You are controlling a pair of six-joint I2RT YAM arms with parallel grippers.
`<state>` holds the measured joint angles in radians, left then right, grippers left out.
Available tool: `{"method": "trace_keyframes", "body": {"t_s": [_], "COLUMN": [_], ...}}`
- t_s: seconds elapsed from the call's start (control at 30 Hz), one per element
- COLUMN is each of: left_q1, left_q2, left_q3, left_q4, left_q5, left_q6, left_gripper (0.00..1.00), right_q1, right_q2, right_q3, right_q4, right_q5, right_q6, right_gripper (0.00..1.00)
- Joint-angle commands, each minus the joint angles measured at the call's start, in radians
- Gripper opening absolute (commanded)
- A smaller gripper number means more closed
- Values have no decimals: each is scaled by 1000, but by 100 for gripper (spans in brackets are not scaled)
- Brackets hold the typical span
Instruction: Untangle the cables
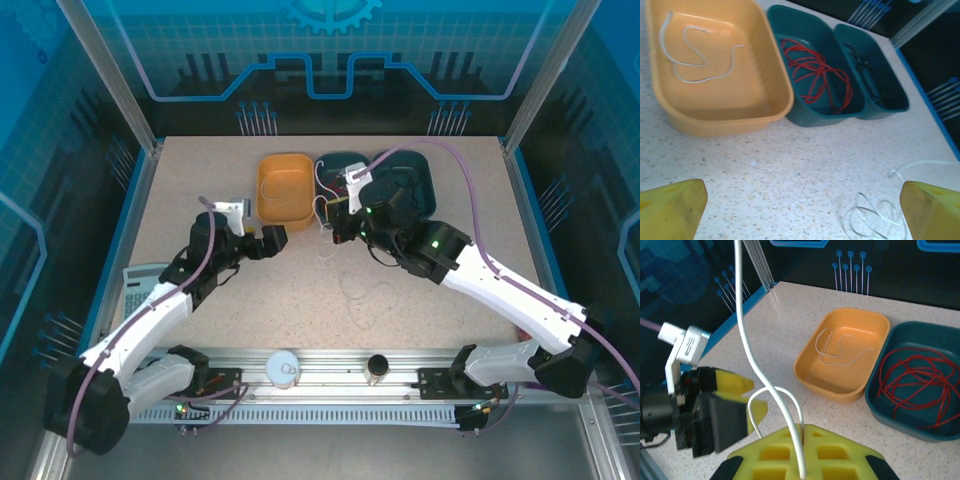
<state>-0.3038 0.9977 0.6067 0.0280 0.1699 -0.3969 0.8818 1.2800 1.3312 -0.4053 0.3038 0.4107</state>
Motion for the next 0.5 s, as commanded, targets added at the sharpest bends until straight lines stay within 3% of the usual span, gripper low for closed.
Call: {"method": "trace_keyframes", "body": {"t_s": [0.0, 0.47], "left_q1": [-1, -8], "left_q2": [-44, -79], "left_q3": [-58, -147], "left_q4": [147, 176], "left_q5": [136, 159], "left_q6": [-15, -115], "left_gripper": [99, 99], "right_q1": [-14, -17], "right_q2": [30, 225], "right_q3": [76, 355], "right_q4": [-20, -60], "right_q5": [-8, -79], "right_q6": [-40, -115], "right_gripper": [3, 3]}}
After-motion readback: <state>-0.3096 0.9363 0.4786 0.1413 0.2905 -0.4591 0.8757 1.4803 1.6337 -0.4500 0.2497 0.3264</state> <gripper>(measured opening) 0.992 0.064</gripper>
